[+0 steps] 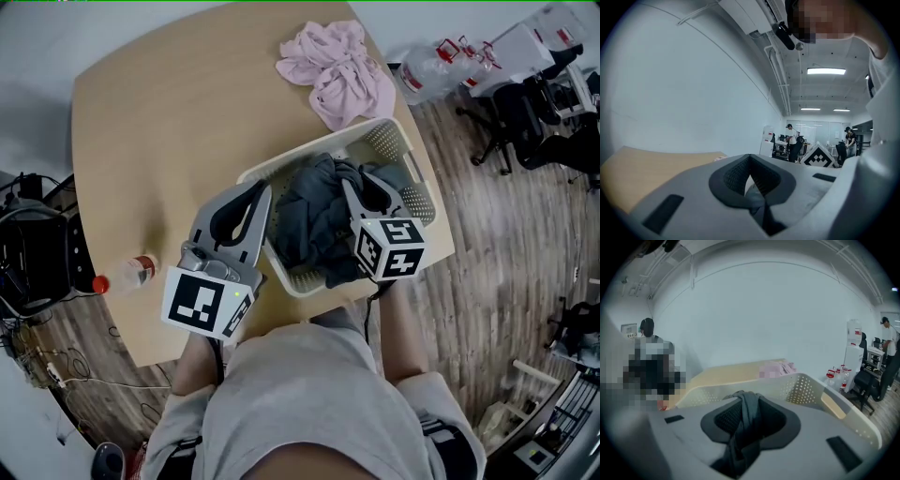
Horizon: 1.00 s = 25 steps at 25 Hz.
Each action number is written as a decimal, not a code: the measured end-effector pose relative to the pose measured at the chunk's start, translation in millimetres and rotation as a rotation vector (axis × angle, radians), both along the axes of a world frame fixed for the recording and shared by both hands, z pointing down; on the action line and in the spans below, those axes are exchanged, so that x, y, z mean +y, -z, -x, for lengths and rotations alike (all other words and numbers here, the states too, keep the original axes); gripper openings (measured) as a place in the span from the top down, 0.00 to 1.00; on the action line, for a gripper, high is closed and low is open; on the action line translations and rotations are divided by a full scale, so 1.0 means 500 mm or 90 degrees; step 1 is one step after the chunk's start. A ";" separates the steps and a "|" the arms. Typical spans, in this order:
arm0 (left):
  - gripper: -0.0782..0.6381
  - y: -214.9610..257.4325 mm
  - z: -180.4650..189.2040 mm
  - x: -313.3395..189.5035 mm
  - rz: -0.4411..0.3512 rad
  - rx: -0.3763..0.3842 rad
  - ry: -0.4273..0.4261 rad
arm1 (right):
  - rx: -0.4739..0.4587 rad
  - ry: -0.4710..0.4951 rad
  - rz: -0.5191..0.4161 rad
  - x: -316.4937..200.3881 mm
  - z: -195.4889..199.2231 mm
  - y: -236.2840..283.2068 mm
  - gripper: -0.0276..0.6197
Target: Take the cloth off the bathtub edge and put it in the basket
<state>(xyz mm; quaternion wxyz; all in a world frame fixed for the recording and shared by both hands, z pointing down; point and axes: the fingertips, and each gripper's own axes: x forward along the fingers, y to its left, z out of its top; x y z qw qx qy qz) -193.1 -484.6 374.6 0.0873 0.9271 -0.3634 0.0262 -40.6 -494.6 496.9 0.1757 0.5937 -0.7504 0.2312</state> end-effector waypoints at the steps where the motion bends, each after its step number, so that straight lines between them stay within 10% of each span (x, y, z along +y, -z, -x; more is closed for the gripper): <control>1: 0.87 -0.002 0.001 -0.001 0.001 -0.001 0.001 | 0.003 0.005 0.014 -0.003 0.002 -0.009 0.79; 15: 0.87 -0.022 0.015 -0.008 0.013 -0.001 0.011 | 0.056 0.062 0.185 -0.028 0.022 -0.111 0.79; 25: 0.87 -0.017 0.020 0.006 0.008 0.004 0.003 | 0.084 0.068 0.160 -0.023 0.028 -0.108 0.75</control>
